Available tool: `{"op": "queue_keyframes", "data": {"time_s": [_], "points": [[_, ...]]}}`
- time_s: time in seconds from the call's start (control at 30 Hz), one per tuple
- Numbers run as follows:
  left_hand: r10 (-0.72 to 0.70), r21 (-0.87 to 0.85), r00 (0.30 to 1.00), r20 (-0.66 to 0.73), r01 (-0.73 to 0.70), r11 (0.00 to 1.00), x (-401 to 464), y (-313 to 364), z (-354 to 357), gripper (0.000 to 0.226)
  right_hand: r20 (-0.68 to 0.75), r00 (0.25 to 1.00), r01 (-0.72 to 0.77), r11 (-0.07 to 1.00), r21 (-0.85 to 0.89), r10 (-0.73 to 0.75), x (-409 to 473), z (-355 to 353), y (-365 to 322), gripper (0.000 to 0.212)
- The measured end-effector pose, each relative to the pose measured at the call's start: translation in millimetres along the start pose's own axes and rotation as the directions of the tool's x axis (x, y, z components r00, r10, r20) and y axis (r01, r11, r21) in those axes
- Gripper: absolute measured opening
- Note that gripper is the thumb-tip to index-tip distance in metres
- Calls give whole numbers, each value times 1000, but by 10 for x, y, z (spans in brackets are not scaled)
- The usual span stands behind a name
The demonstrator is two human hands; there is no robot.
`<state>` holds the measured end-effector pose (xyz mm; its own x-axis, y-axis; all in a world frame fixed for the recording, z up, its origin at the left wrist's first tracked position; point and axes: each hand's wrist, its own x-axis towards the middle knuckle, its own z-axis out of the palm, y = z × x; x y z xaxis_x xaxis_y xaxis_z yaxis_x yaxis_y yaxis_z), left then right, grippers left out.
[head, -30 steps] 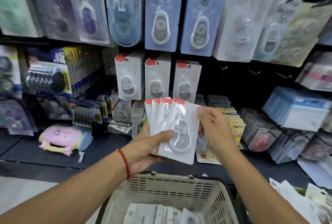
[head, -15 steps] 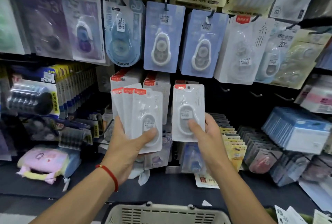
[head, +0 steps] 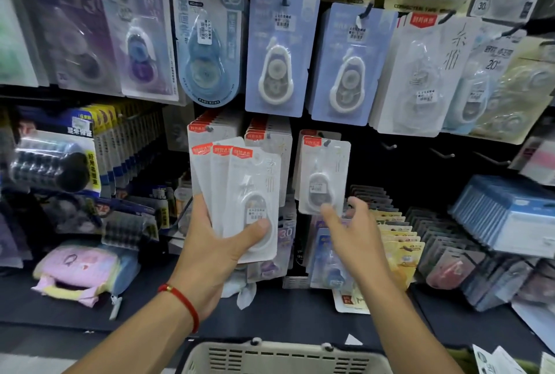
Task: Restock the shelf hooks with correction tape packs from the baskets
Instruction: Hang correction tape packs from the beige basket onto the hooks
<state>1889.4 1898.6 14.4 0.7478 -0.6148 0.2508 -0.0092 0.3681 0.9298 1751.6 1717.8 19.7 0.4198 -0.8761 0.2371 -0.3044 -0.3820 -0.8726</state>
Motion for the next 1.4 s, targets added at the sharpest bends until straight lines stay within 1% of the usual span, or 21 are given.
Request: {"op": "queue_keyframes", "data": {"time_s": [0.03,0.07,0.13,0.17,0.2,0.23,0.3,0.4,0.5,0.6,0.7,0.9,0.97,1.1,1.17,1.2,1.27,1.33,1.37,1.4], "points": [[-7,2,1000,6,7,1000,-9,-9,21,75,8,1000,5,1000,-12,-5,-41,4,6,54],[-16,-6,1000,10,16,1000,-16,-20,44,74,50,999,19,999,48,-21,-88,12,-1,45],[-33,-34,999,21,33,999,-28,-34,94,73,242,967,16,971,239,-75,-195,61,-27,23],[-36,-33,999,29,37,999,-36,-38,125,76,329,937,16,956,293,-116,-253,97,-44,18],[-37,-27,999,35,38,999,-47,-38,161,80,373,914,39,948,315,-161,-308,130,-54,21],[-36,-23,999,32,37,999,-57,-35,193,83,383,904,64,946,317,-190,-351,158,-57,28],[-39,-35,999,25,40,999,-73,-22,236,81,357,909,93,941,327,-213,-392,189,-55,36],[-92,-108,994,64,99,989,-88,17,249,68,280,943,41,899,435,-178,-373,159,-64,28],[-113,-114,993,42,117,987,-89,39,212,56,135,983,35,849,528,-124,-317,71,-88,21],[-131,-110,991,8,131,985,-88,18,178,51,43,993,73,871,487,-107,-244,-4,-92,20],[-130,-92,991,7,130,987,-87,2,169,51,33,994,76,881,468,-103,-221,-29,-108,21],[-121,-80,993,11,122,989,-94,19,193,59,-16,997,68,846,529,-70,-228,-69,-212,31],[-121,-80,993,7,121,989,-101,20,193,59,-27,997,76,835,545,-73,-229,-85,-229,30],[-125,-77,992,2,124,989,-100,4,184,55,-49,996,90,851,517,-75,-230,-67,-186,28],[-123,-77,992,-6,122,990,-87,-6,182,50,-24,997,70,860,505,-67,-184,-55,-137,31],[-122,-71,993,-9,121,990,-84,-15,181,47,-1,999,42,885,464,-47,-149,-47,-103,35],[-121,-64,993,-7,120,991,-83,-30,180,43,66,997,-67,946,316,49,-97,-24,-6,46],[-114,-61,993,1,114,992,-86,-41,178,42,150,975,-192,958,211,162,-109,21,102,53],[-107,-56,994,4,107,993,-87,-42,178,43,184,967,-211,961,181,178,-132,44,127,52],[-99,-46,995,8,99,994,-87,-44,180,44,213,966,-183,969,168,145,-153,70,134,44]]}}
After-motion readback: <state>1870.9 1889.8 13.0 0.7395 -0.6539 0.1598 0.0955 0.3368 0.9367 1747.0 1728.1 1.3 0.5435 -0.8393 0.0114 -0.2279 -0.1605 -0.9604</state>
